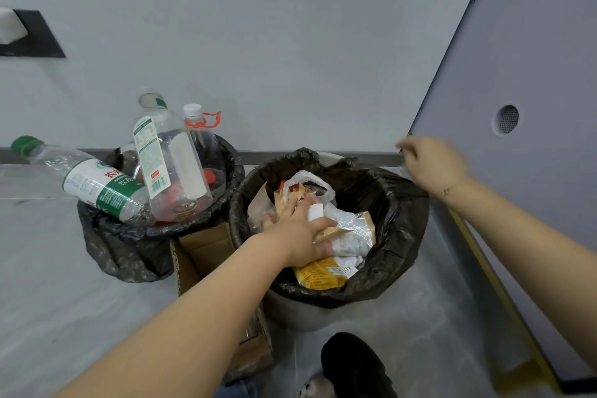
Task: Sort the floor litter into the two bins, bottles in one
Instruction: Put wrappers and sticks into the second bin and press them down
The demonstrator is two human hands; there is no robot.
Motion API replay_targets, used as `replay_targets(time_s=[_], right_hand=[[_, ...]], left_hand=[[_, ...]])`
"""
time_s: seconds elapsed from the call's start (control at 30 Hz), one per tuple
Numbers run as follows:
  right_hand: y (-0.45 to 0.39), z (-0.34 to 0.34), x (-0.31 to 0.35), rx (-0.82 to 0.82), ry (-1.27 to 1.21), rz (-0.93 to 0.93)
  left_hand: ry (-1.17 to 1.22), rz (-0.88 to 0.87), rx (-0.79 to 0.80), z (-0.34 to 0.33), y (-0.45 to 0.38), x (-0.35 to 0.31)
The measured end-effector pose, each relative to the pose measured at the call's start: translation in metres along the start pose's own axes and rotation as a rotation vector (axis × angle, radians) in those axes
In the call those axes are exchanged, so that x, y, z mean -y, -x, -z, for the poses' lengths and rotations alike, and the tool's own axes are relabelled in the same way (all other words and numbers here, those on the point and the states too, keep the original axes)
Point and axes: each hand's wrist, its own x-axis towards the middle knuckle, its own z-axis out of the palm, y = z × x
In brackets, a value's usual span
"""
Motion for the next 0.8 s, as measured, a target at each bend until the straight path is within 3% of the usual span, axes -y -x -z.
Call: replay_targets(time_s=[0.03,0.1,0.13,0.2,0.3,0.37,0.47,0.63,0.7,0.73,0.8], right_hand=[[-0.003,0.004,0.01,-0.059,-0.083,0.115],[-0.005,0.006,0.036,0.042,-0.092,0.408],[-0.006,0.001,0.047,0.093,0.07,0.548],[-0.012,-0.016,0.053,0.047,0.314,0.802],[-0.022,-0.032,0.048,-0.106,0.265,0.921],[-0.027,-0.036,0.05,-0.185,0.11,0.823],[-0.037,-0.041,0.052,-0.12,-0.094,0.438],[-0.048,-0.047,0.06,0.252,-0.401,-0.037],[-0.042,-0.039,0.065,0.578,-0.332,-0.177],[-0.037,-0.038,0.064,0.731,-0.479,-0.282],[-0.027,-0.035,0.059,0.826,-0.61,-0.38]], left_hand=[[0.004,0.002,0.004,0.0,-0.001,0.0],[-0.002,0.011,0.015,-0.001,0.0,0.0],[-0.016,0.017,0.023,-0.001,0.0,-0.001],[-0.052,0.03,0.046,-0.001,0.001,-0.003],[-0.092,0.047,0.106,0.0,0.002,-0.005],[-0.115,0.055,0.153,-0.001,-0.001,-0.004],[-0.158,0.072,0.235,-0.004,-0.005,-0.003],[-0.24,0.085,0.337,-0.003,-0.009,-0.003],[-0.244,0.079,0.351,-0.002,-0.01,-0.003],[-0.232,0.078,0.349,-0.002,-0.01,-0.003],[-0.204,0.073,0.332,-0.004,-0.011,-0.001]])
